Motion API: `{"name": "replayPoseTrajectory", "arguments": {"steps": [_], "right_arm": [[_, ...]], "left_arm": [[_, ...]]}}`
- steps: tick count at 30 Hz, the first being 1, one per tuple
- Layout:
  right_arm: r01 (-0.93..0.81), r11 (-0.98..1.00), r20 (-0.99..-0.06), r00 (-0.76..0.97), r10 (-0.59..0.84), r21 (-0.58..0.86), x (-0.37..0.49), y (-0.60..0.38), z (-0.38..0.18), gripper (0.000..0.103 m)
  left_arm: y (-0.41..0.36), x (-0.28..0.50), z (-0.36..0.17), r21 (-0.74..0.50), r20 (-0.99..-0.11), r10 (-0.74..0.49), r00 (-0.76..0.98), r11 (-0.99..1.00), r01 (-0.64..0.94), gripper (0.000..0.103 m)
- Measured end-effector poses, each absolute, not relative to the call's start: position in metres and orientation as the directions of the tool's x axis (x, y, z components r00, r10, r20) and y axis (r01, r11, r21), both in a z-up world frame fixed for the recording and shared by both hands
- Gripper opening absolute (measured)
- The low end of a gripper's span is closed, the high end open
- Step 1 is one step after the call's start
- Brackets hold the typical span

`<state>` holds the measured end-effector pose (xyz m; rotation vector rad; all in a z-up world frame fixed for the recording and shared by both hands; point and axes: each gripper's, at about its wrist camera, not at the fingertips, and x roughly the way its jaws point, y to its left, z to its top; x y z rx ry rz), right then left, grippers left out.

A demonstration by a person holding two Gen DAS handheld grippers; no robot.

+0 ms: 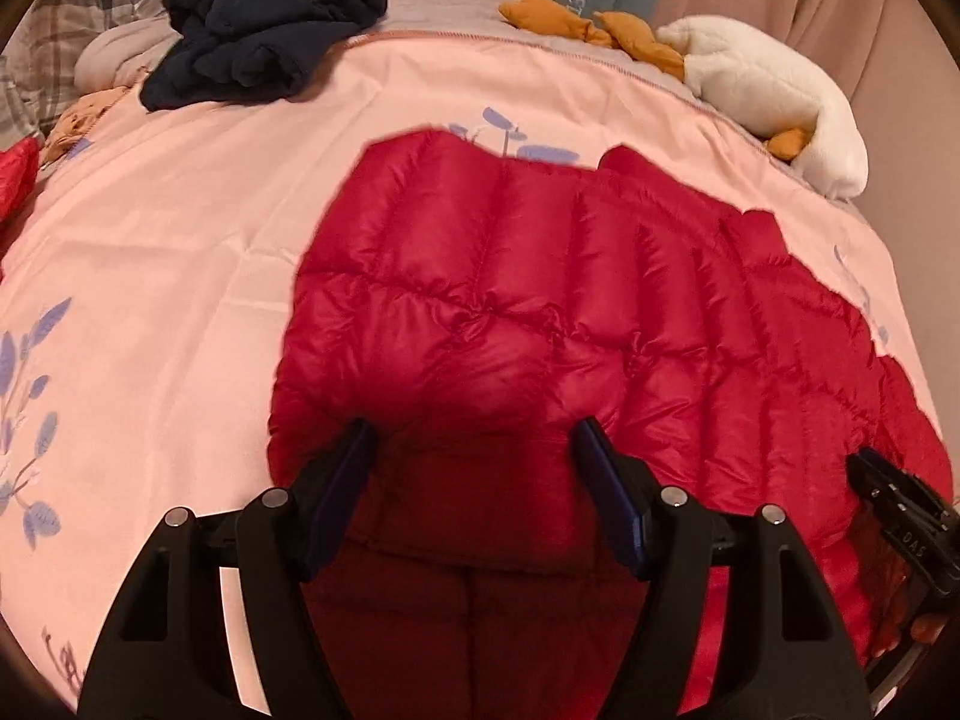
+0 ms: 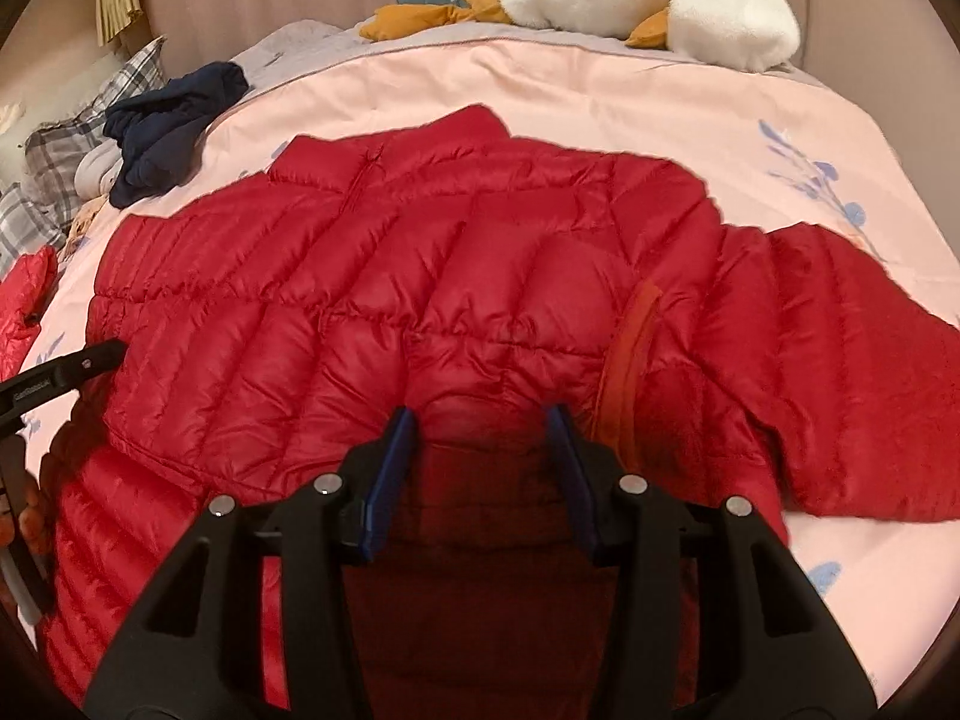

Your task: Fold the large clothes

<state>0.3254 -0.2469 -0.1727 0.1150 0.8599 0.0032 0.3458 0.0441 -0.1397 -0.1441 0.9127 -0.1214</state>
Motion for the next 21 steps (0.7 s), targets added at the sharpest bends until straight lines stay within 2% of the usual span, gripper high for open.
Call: {"name": "replayPoseTrajectory", "arguments": {"steps": [5,7,9,12,16,19,21], "right_arm": [[-0.014,0.987,-0.681,0.723,0.119,0.158,0.297,-0.239,-0.152,0.057],[-0.024,0.989,-0.702,0.702,0.122,0.148,0.297,-0.233,-0.159,0.058],[-0.015,0.994,-0.761,0.643,0.090,0.105,0.307,-0.227,-0.177,0.058],[-0.010,0.994,-0.773,0.628,0.090,0.107,0.311,-0.227,-0.183,0.058],[-0.019,0.991,-0.768,0.631,0.115,0.132,0.307,-0.231,-0.177,0.060],[-0.013,0.969,-0.710,0.679,0.189,0.246,0.279,-0.250,-0.159,0.073],[0.016,0.952,-0.662,0.723,0.200,0.304,0.251,-0.276,-0.147,0.078]], "left_arm": [[0.022,0.308,-0.117,-0.153,-0.722,-0.229,0.653,0.973,0.172,0.071],[0.004,0.301,-0.118,-0.116,-0.729,-0.238,0.642,0.967,0.227,0.071],[-0.009,0.304,-0.127,-0.070,-0.759,-0.209,0.617,0.968,0.241,0.071],[-0.021,0.315,-0.148,-0.045,-0.808,-0.175,0.562,0.970,0.238,0.071],[-0.014,0.316,-0.141,-0.107,-0.815,-0.196,0.545,0.976,0.190,0.072],[-0.002,0.302,-0.131,-0.202,-0.796,-0.266,0.543,0.964,0.175,0.081],[0.006,0.280,-0.120,-0.264,-0.769,-0.313,0.558,0.950,0.169,0.092]]}}
